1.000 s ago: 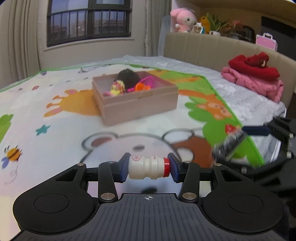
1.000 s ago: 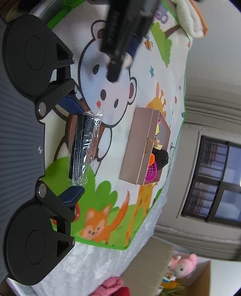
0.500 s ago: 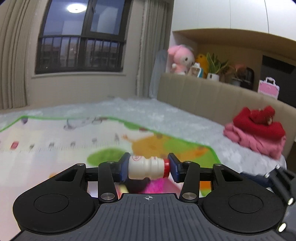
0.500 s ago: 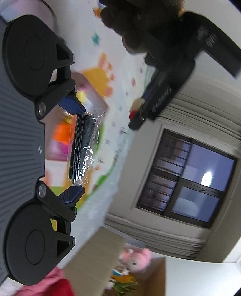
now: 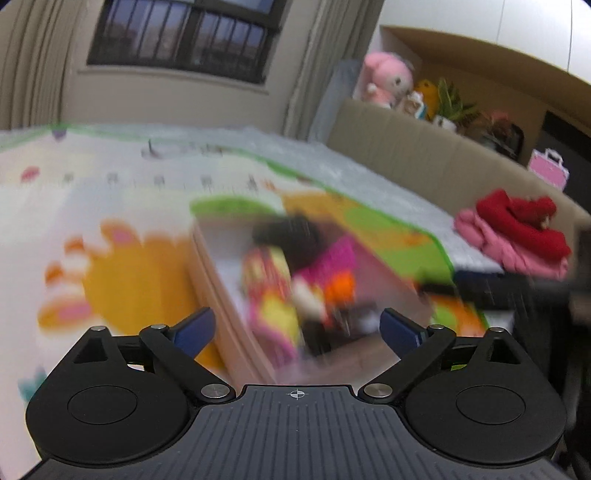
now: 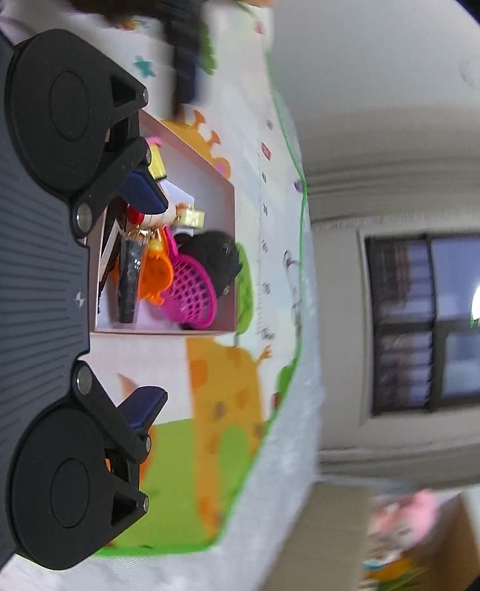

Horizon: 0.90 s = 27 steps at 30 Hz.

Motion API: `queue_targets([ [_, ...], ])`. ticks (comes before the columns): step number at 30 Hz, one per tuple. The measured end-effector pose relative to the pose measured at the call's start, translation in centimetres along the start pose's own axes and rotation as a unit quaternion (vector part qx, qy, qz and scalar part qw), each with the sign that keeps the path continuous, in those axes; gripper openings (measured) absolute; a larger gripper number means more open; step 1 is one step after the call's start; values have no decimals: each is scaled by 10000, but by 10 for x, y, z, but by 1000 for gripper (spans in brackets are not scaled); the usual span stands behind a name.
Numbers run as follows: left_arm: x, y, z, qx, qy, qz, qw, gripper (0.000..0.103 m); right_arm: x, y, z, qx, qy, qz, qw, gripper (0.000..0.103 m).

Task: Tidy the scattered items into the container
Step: 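Carry tube and yogurt bottle into the pink box and release both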

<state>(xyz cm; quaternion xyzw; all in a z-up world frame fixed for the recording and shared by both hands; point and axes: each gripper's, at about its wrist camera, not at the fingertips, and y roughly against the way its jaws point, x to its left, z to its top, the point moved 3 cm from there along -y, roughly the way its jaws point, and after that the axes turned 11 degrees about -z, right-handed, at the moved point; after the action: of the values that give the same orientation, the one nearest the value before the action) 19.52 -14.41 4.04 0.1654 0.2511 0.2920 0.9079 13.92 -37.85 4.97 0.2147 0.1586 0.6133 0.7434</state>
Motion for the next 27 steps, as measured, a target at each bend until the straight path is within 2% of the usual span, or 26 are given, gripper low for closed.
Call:
queue_targets([
  [2, -6, -3, -17, 99, -110, 162, 9998, 100, -8, -13, 0, 281, -383, 149, 9988, 100],
  [4, -9, -8, -25, 216, -102, 89, 9997, 100, -8, -22, -2, 477, -625, 254, 9966, 100],
  [7, -12, -12, -28, 326, -24, -251, 9991, 100, 1, -37, -3, 657, -754, 303, 9945, 99],
  [9, -13, -13, -30, 360, -173, -214, 9990, 100, 9, -43, -1, 795, -786, 505, 9924, 99],
  [12, -6, -8, -28, 307, -113, -210, 9992, 100, 23, -44, 1, 806, -708, 358, 9936, 101],
  [16, 19, 11, -30, 138, 63, 69, 9999, 100, 47, -48, 4, 891, -715, 592, 9917, 101],
  [22, 50, 45, -30, -21, 260, 627, 9977, 100, 117, -59, 5, 815, -97, 858, 9929, 102],
  [27, 57, 59, -34, 0, 262, 1479, 9887, 102, 148, -61, 5, 724, 80, 1025, 9921, 103],
])
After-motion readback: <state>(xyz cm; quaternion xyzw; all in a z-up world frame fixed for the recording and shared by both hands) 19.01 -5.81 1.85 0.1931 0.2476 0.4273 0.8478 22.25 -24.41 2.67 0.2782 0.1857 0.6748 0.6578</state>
